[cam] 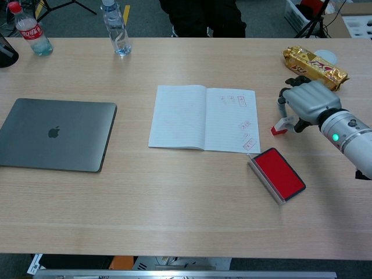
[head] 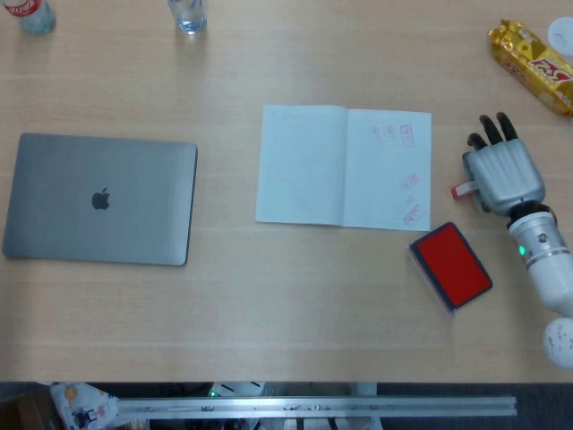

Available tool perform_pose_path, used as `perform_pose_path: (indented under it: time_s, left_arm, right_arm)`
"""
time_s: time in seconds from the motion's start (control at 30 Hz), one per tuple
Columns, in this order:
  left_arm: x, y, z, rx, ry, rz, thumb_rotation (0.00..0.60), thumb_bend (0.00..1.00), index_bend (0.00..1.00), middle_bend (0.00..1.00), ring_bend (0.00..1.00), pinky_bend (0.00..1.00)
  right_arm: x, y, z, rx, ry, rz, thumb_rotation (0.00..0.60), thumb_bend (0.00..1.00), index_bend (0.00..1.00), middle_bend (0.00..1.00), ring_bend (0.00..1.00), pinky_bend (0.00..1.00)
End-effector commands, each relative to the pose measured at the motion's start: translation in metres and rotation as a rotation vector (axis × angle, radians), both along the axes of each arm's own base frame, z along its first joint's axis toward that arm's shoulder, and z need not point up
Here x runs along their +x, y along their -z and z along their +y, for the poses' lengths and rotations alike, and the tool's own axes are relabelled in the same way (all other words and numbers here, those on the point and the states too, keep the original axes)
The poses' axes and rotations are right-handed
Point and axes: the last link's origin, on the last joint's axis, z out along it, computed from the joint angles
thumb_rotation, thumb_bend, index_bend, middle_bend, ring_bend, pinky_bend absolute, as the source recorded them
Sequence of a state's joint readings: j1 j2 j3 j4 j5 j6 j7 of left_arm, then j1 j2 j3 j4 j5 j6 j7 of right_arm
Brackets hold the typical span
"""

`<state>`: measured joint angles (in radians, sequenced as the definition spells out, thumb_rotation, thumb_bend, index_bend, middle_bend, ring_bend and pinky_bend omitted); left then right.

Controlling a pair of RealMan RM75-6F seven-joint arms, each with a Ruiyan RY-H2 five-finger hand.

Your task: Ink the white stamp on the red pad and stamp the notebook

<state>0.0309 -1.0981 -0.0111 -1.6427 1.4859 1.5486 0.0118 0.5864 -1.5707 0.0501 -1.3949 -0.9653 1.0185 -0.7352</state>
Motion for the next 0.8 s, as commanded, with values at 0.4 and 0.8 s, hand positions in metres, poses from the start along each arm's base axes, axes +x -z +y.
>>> perform_pose_path:
  time_s: [0.4, 0.8]
  left_arm:
    - [0.001, -0.001, 0.001, -0.003, -0.001, 0.002, 0.6, 0.32, 0.0, 0.0, 0.0, 0.0]
    - [0.005, 0.001, 0.001, -0.015, 0.002, 0.004, 0.6, 0.32, 0.0, 0.0, 0.0, 0.0]
  right_arm:
    - [0.008, -0.015, -0.003, 0.014, 0.001, -0.035, 0.6, 0.39, 0.62, 0.34, 0.15, 0.2]
    - [0.029, -0.042, 0.021, 0.104, -0.087, -0.061, 0.6, 0.43, 0.66, 0.44, 0.29, 0.3]
